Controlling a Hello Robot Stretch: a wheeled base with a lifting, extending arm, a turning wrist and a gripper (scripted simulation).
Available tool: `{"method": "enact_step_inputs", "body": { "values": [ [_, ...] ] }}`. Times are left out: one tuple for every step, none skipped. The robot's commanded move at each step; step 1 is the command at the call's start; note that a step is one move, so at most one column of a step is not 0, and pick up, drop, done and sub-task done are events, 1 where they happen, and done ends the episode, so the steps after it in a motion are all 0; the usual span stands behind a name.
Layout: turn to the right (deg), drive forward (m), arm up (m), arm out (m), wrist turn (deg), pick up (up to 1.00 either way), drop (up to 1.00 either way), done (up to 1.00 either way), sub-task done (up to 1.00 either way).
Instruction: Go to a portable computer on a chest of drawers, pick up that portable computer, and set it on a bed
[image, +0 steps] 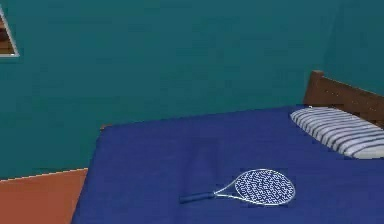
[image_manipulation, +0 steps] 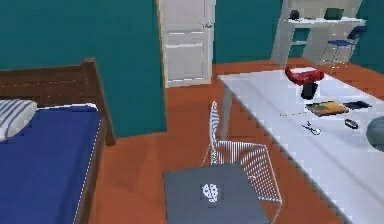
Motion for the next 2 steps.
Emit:
{"method": "enact_step_inputs", "body": {
  "values": [
    [-45.0,0.0,0.0,0.0,0.0,0.0,0.0,0.0,0.0],
    [-9.0,0.0,0.0,0.0,0.0,0.0,0.0,0.0,0.0]
  ]
}}
